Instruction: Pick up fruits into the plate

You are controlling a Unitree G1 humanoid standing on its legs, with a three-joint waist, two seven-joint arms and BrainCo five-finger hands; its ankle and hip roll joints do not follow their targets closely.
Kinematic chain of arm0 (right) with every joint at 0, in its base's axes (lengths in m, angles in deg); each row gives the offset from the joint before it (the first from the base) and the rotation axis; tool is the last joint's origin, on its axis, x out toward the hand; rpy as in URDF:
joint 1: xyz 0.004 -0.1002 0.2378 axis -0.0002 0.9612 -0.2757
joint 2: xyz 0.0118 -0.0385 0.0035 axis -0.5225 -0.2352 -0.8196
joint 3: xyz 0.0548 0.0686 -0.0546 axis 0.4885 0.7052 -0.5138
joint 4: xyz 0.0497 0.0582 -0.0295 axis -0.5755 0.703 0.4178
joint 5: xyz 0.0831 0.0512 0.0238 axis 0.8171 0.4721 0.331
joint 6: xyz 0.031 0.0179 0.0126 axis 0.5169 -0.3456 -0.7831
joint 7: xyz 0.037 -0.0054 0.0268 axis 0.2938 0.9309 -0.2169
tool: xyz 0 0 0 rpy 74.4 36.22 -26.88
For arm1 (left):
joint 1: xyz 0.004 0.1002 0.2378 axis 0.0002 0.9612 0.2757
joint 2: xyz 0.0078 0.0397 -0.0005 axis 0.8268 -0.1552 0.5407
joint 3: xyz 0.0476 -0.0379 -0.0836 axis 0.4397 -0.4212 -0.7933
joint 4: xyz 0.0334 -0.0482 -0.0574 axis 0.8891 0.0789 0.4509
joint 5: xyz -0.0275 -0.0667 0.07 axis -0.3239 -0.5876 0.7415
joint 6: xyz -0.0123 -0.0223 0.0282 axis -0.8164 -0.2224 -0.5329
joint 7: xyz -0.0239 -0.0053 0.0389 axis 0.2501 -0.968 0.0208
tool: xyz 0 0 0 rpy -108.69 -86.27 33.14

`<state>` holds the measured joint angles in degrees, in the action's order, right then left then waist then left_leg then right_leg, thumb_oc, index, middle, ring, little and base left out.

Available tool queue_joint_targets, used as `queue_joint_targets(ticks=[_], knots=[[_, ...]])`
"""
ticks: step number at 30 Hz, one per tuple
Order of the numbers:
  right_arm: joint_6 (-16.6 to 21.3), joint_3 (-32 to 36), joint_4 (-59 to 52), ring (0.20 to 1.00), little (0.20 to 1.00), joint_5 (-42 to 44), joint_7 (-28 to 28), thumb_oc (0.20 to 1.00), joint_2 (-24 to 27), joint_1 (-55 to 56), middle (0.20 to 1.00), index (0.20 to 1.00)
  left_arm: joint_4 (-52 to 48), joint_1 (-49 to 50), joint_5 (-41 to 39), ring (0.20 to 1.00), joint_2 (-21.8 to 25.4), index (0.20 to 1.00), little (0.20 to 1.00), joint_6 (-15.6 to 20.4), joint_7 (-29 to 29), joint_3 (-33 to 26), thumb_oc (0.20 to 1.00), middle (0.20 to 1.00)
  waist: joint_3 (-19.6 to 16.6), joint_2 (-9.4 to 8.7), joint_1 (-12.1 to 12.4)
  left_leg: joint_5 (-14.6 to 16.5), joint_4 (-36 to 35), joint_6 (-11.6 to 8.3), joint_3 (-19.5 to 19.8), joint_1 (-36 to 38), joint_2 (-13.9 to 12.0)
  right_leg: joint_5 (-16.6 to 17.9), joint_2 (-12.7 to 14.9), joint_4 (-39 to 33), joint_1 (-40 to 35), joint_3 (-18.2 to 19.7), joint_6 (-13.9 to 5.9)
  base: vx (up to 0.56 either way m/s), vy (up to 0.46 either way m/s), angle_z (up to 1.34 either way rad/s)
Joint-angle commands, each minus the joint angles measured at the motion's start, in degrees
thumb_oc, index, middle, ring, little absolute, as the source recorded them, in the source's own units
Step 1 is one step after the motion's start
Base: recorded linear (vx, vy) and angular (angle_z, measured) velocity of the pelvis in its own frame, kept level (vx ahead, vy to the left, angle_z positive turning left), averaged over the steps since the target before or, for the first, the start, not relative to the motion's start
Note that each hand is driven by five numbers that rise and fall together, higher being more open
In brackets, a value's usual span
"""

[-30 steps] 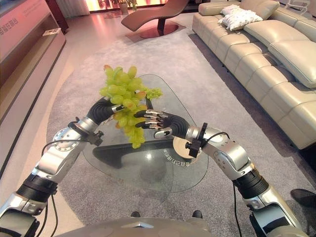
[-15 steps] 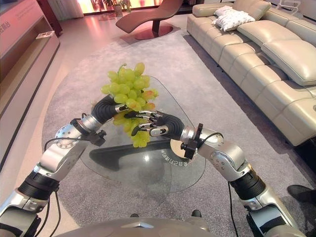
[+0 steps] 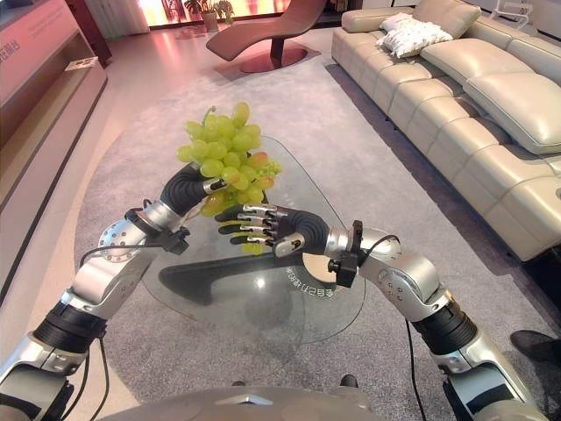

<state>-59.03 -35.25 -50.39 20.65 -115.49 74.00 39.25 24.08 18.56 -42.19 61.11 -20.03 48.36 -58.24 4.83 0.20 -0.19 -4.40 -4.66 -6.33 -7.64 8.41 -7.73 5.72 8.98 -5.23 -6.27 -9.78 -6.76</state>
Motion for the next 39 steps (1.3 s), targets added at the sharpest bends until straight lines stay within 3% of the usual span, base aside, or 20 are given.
queue_joint_targets(ticks=[1,8,13,15,23,28,39], knots=[[2.4,4.0,-0.6,1.0,1.0,1.3,-2.8,1.0,0.8,-2.3,1.0,1.0,3.4,-4.8,1.9,0.2,0.6,0.2,0.2,4.6,-3.1,-4.6,0.2,0.2,-1.3,-2.37,0.0,8.7,4.1,1.74,2.5,-1.5,2.4,-8.1,-0.3,5.0,-1.3,-0.2,-0.48,0.04,-0.006,0.0],[6.5,11.6,3.0,1.0,1.0,4.1,-3.6,1.0,2.1,1.3,1.0,1.0,6.1,-3.3,4.7,0.2,1.3,0.2,0.2,5.8,-3.9,-8.4,0.2,0.2,-1.1,-2.53,-0.6,8.8,4.1,1.67,2.3,-1.2,2.2,-8.5,-0.3,5.3,-1.5,-0.5,-0.44,0.03,-0.001,0.0],[11.6,16.3,4.1,1.0,1.0,7.3,-3.3,1.0,-0.6,2.0,1.0,1.0,8.5,-3.2,7.0,0.2,0.6,0.2,0.2,6.3,-4.4,-9.9,0.2,0.2,-0.9,-2.25,-1.0,9.0,4.0,1.74,2.3,-1.2,2.2,-8.6,-0.2,5.4,-1.5,-0.6,-0.47,0.02,0.003,-0.04],[15.6,18.6,4.1,1.0,1.0,11.1,-0.9,1.0,-3.0,2.0,1.0,1.0,9.9,-3.1,7.8,0.2,-0.2,0.2,0.2,7.1,-3.9,-10.3,0.2,0.2,-0.9,-2.05,-1.1,9.1,4.2,1.84,2.4,-1.3,2.2,-8.8,-0.3,5.4,-1.5,-0.5,-0.42,0.02,0.005,-0.01],[20.0,22.1,4.7,1.0,1.0,8.4,8.1,1.0,-10.2,2.8,1.0,1.0,7.5,-4.0,7.5,0.2,-2.7,0.2,0.2,6.6,-0.1,-9.7,0.2,0.2,-0.7,-1.27,-1.2,8.9,4.6,2.17,2.6,-2.2,2.3,-8.6,-0.3,5.5,-0.8,-0.5,-0.19,0.0,0.003,-0.01],[20.1,21.6,6.4,1.0,1.0,7.0,11.2,1.0,-10.7,2.9,1.0,1.0,4.6,-4.9,5.2,0.2,-2.8,0.2,0.2,6.3,2.1,-8.5,0.2,0.2,-0.5,-1.06,-1.3,8.8,4.7,2.24,3.0,-2.5,2.4,-8.7,-0.7,5.6,-0.6,0.1,0.06,0.0,0.002,-0.01],[16.4,14.4,12.8,1.0,1.0,5.5,18.2,1.0,-11.8,-0.3,1.0,1.0,-4.7,-9.5,-0.1,0.2,-4.1,0.2,0.2,5.9,4.6,-3.6,0.2,0.2,0.0,-0.7,-0.7,8.6,4.6,1.95,3.5,-2.3,2.3,-9.0,-0.7,5.9,-1.0,-0.5,0.43,0.0,0.004,0.04]])
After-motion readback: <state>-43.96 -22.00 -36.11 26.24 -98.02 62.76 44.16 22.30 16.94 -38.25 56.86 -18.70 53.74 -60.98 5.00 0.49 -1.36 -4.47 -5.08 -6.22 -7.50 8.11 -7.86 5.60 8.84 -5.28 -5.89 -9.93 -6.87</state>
